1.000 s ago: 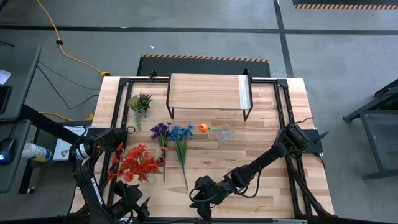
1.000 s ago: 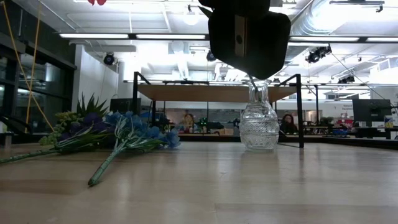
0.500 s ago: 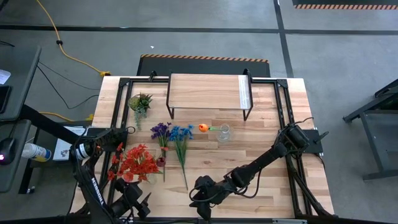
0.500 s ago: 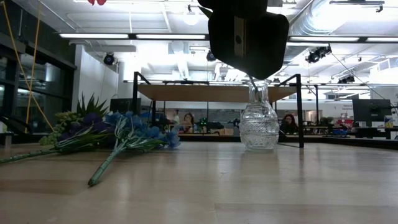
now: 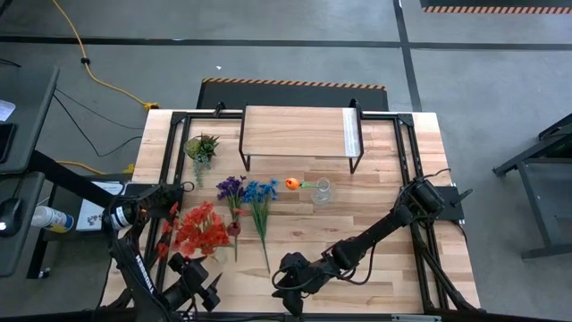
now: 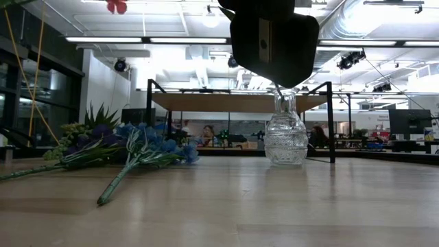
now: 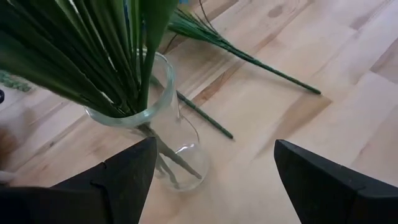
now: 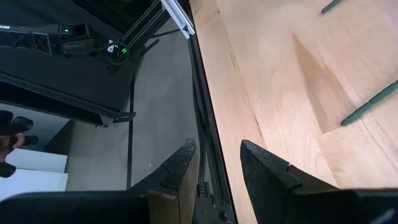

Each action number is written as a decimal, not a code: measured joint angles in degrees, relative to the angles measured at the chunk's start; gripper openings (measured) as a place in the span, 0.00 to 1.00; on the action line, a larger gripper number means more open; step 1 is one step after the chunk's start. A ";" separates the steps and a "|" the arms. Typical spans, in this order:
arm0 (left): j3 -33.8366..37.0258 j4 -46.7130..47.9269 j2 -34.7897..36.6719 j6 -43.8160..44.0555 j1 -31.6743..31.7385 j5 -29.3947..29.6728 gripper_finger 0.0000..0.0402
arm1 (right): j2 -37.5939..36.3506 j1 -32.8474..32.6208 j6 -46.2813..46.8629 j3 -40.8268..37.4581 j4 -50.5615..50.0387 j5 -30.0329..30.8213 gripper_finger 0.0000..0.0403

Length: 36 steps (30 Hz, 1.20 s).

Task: Pick and place flowers into a vace then onto a shelf
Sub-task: Move the bottom transparent vase to the bottom center of the table

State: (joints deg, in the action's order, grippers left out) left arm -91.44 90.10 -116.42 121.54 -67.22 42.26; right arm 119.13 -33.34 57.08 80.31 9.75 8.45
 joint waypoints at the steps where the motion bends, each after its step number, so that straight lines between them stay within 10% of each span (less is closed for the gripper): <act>1: 0.12 -0.15 -0.16 -0.03 0.17 -0.04 0.89 | 0.00 0.00 0.01 0.00 0.00 0.00 0.28; 36: 3.92 -0.07 -0.15 2.81 0.87 -2.78 0.89 | 0.00 -0.04 0.32 0.00 -0.08 -0.28 0.28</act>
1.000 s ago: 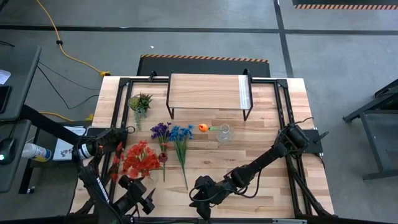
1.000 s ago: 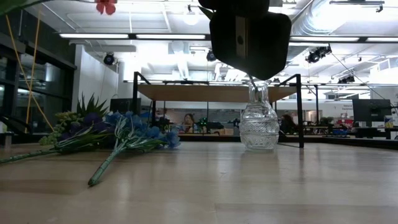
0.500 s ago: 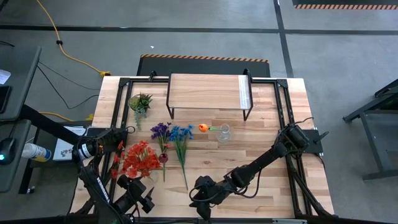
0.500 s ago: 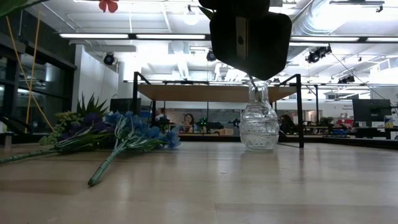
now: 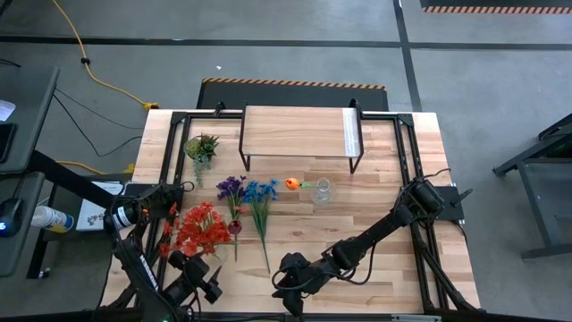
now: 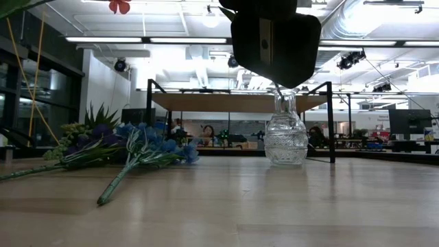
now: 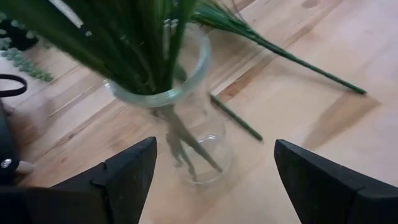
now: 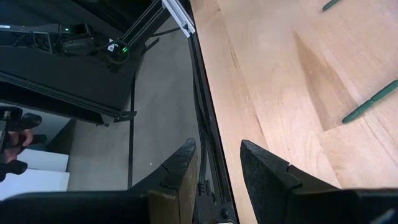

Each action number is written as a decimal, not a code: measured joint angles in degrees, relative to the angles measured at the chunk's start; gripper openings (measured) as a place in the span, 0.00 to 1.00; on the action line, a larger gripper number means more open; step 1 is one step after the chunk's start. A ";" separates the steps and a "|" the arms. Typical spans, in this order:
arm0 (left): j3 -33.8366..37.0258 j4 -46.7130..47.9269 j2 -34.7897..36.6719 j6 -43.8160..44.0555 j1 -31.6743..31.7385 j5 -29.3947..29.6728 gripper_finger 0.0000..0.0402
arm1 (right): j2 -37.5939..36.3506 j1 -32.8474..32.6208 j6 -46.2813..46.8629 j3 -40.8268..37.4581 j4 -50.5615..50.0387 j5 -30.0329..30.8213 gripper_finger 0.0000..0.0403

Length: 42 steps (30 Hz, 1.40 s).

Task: Pick and place flowers into a vace then onto a shelf
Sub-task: Move the bottom transparent vase to the bottom center of the table

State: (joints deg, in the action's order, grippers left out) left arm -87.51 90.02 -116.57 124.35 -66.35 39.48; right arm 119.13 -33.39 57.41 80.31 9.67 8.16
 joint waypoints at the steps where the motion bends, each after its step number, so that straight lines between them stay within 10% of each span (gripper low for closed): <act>1: 0.38 0.02 0.00 0.44 0.01 -0.06 0.89 | 0.00 0.00 0.02 0.00 0.00 0.00 0.28; 42: 1.10 -0.03 0.00 -0.47 2.49 1.27 0.89 | 0.00 0.00 -0.16 -0.01 -0.43 5.62 0.28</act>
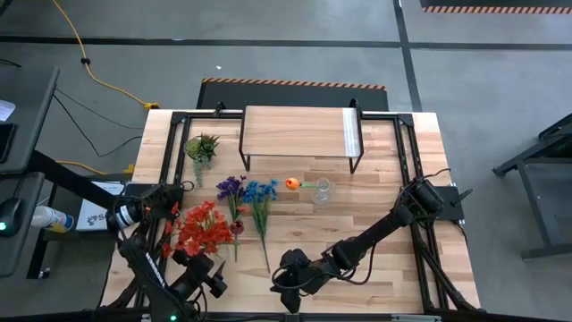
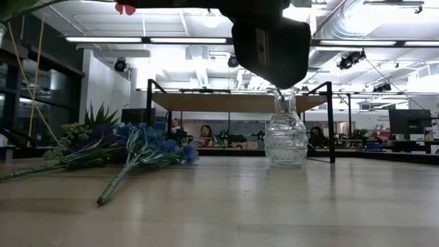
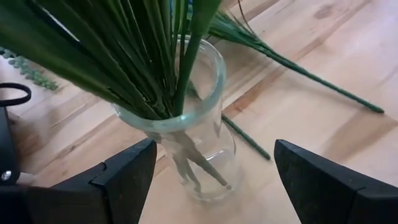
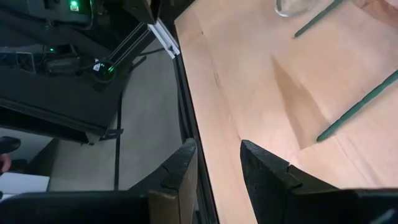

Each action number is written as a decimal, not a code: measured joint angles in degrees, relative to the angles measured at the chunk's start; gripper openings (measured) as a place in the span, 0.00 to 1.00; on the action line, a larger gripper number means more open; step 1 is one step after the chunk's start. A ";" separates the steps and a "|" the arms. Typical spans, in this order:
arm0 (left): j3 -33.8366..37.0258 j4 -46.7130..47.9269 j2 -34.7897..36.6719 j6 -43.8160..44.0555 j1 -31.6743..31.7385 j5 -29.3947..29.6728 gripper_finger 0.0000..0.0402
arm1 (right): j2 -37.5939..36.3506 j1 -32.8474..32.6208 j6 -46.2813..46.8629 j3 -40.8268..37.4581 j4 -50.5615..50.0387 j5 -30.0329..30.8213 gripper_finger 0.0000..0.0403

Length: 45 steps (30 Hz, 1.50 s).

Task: Pick and place flowers into a vace then onto a shelf
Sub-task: Move the bottom transparent vase to the bottom center of the table

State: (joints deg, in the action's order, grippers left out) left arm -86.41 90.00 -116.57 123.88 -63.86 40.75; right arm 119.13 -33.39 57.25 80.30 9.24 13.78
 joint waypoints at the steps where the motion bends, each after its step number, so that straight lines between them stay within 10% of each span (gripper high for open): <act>1: 0.00 0.02 0.00 -0.13 0.38 0.38 0.89 | 0.00 0.00 -0.46 0.01 0.00 0.00 0.28; 45: 6.60 -0.03 0.00 0.94 4.17 3.29 0.89 | 0.00 0.02 -0.45 0.01 -0.32 0.83 0.28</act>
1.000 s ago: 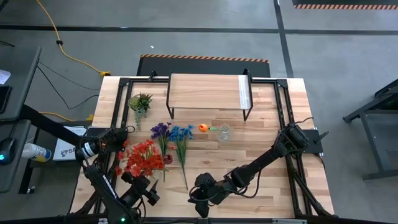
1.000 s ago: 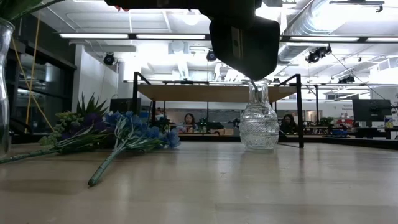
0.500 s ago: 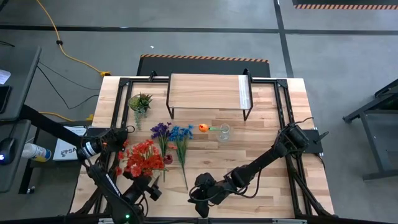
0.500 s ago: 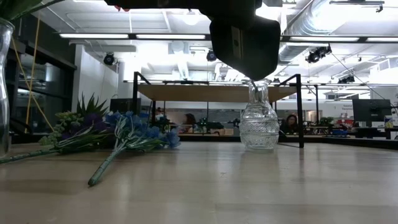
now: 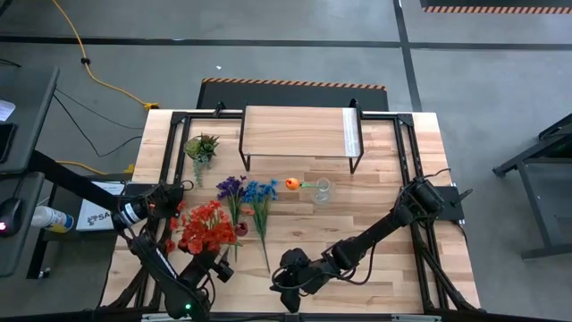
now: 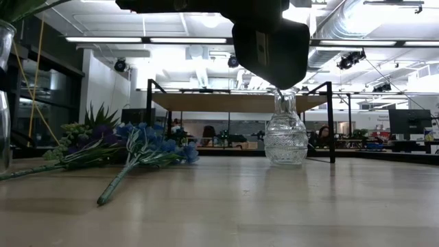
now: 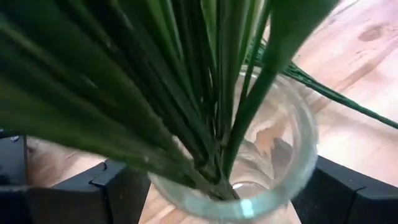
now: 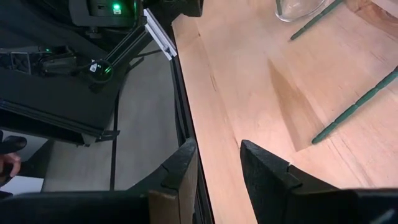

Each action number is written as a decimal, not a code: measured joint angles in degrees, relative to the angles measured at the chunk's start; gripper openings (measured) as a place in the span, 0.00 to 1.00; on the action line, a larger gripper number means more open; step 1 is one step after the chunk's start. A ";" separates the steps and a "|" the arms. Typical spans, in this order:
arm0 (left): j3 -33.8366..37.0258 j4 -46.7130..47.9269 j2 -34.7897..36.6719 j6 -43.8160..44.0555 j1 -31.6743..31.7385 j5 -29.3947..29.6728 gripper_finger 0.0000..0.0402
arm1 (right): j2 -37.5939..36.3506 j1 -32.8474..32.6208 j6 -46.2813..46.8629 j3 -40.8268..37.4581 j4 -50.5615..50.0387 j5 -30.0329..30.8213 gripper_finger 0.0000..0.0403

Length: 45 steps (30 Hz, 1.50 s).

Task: Pick and place flowers into a vace then onto a shelf
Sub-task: Move the bottom transparent vase to the bottom center of the table

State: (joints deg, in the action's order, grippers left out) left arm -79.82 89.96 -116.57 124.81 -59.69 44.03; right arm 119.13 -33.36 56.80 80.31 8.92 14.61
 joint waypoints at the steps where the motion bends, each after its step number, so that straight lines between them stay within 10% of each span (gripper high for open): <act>1: 0.13 0.00 0.00 -0.01 0.28 0.25 0.89 | 0.00 0.00 0.02 0.00 -0.05 0.00 0.28; 13: 0.88 -0.03 0.00 0.19 1.19 0.07 0.86 | 0.00 0.00 0.10 0.00 -0.10 0.00 0.28; 25: 0.86 -0.88 0.04 0.37 1.19 0.33 0.51 | 0.00 0.00 -0.27 -0.01 -0.10 0.00 0.28; 45: 0.09 -1.31 0.07 1.79 1.21 -0.24 0.50 | 0.00 0.00 -0.16 0.00 -1.06 -0.13 0.28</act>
State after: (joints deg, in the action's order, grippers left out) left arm -79.73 88.65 -116.51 126.60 -58.48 43.79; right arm 119.13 -33.36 56.64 80.31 7.86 14.48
